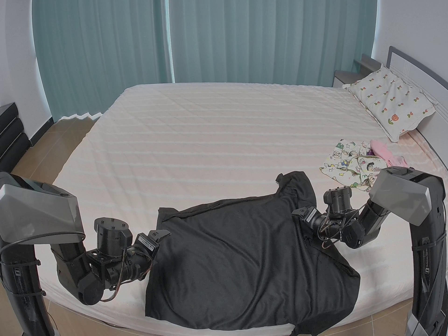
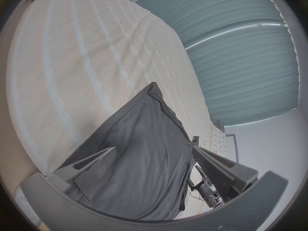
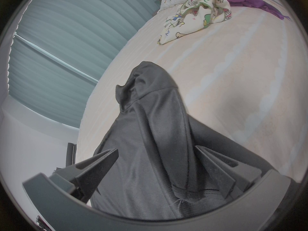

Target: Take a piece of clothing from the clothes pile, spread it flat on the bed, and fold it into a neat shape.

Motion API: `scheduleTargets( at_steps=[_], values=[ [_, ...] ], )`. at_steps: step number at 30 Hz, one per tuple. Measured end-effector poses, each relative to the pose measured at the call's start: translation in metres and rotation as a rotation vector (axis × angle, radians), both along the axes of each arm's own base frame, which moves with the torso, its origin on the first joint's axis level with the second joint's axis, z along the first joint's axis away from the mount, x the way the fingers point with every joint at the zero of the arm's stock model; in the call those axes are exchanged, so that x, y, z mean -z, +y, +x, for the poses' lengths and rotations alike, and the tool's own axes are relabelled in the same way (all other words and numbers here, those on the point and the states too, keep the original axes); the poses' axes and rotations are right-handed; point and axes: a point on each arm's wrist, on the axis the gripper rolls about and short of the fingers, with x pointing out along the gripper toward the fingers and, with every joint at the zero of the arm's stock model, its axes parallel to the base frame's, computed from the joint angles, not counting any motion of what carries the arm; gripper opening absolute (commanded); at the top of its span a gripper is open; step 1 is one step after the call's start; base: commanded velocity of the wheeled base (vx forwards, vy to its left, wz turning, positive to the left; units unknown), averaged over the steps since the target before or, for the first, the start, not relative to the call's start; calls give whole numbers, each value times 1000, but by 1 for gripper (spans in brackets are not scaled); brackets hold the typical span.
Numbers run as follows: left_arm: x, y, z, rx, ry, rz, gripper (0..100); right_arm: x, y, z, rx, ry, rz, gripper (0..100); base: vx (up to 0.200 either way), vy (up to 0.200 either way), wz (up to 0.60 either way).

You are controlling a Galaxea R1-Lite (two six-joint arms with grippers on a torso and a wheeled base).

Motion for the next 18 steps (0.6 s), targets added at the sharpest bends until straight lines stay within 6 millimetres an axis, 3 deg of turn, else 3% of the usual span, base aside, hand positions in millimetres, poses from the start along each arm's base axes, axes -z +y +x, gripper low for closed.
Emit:
scheduleTargets(
  at_steps=[1, 11, 18],
  values=[
    [0, 0, 0, 0, 1, 0, 100, 1, 0, 0, 8, 2, -6, 0, 0, 0, 0],
    [0, 0, 0, 0, 1, 1, 100, -3, -9, 2, 44, 0, -6, 0, 0, 0, 0],
    [0, 0, 0, 1, 2, 1, 100, -11, -33, 9, 103, -33, 4, 0, 0, 0, 0]
  ],
)
